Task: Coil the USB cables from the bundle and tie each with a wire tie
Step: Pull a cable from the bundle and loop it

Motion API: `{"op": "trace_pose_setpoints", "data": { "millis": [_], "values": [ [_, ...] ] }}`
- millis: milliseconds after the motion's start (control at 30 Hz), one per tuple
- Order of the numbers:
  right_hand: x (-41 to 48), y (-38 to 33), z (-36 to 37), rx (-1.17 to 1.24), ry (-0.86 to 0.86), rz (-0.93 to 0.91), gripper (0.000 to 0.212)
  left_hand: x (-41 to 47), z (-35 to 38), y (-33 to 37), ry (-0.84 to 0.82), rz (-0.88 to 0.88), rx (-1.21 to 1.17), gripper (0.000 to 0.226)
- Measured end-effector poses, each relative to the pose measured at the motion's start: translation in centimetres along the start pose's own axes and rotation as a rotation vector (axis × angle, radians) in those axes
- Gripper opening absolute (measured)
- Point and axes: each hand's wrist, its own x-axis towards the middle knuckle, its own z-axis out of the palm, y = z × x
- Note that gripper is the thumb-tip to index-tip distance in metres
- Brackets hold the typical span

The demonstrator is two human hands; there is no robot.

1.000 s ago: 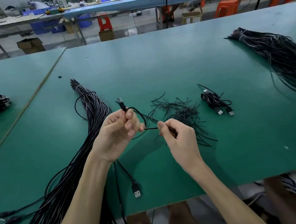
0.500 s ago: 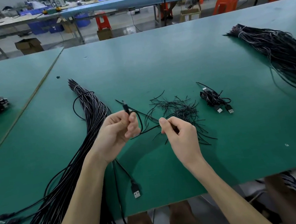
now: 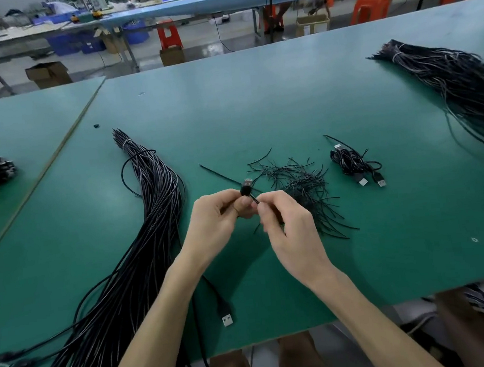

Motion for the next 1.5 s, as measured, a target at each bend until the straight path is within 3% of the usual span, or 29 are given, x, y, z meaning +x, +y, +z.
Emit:
{"op": "trace_pose_setpoints", "data": {
  "millis": [67, 233, 333, 433, 533, 600, 667, 800, 867, 1067, 1233, 1400, 1500],
  "values": [
    [-0.1, 0.2, 0.1, -0.016, -0.021, -0.019, 0.012, 0.0, 0.1, 0.1, 0.037, -0.038, -0.107, 0.018],
    [0.1, 0.2, 0.3, -0.034, -0.109, 0.052, 0.012, -0.1, -0.3, 0.9, 0.053, -0.231, -0.751, 0.029],
    [0.2, 0.2, 0.1, -0.008, -0.117, 0.117, 0.016, 0.2, -0.9, 1.3, 0.076, -0.278, -1.018, 0.027],
    [0.4, 0.3, 0.0, -0.047, -0.173, 0.129, 0.017, 0.3, -1.4, 1.5, 0.064, -0.303, -1.069, 0.021],
    [0.4, 0.3, 0.0, -0.114, -0.146, 0.111, 0.017, 0.2, -2.2, 1.6, 0.003, -0.279, -1.099, 0.039],
    [0.3, 0.4, 0.1, -0.216, -0.097, 0.074, 0.015, 0.1, -2.8, 1.7, -0.04, -0.259, -1.071, 0.048],
    [0.2, 0.3, 0.3, -0.326, -0.043, 0.006, 0.014, 0.0, -3.1, 1.3, -0.072, -0.231, -0.927, 0.043],
    [0.0, -0.2, 0.4, -0.471, 0.057, -0.088, 0.009, -0.2, -2.1, 0.5, -0.216, -0.171, -0.296, 0.028],
    [-0.2, -0.3, 0.4, -0.54, 0.06, -0.094, 0.014, -0.2, -1.7, 0.3, -0.293, -0.151, -0.134, 0.029],
    [-0.4, -0.6, 0.5, -0.366, 0.184, -0.046, 0.026, -0.4, -1.3, -0.4, -0.182, -0.029, 0.278, 0.033],
    [-0.6, -0.8, 0.1, -0.239, 0.112, -0.057, 0.016, -0.4, -0.6, -0.3, 0.017, 0.061, 0.289, 0.024],
    [-0.6, -0.8, 0.3, -0.183, -0.042, -0.049, 0.018, -0.2, 0.3, 0.6, 0.138, -0.008, 0.076, 0.025],
    [-0.5, -0.7, 0.4, -0.15, -0.056, -0.025, 0.016, -0.1, 0.2, 0.8, 0.129, -0.08, -0.201, 0.02]
  ]
}}
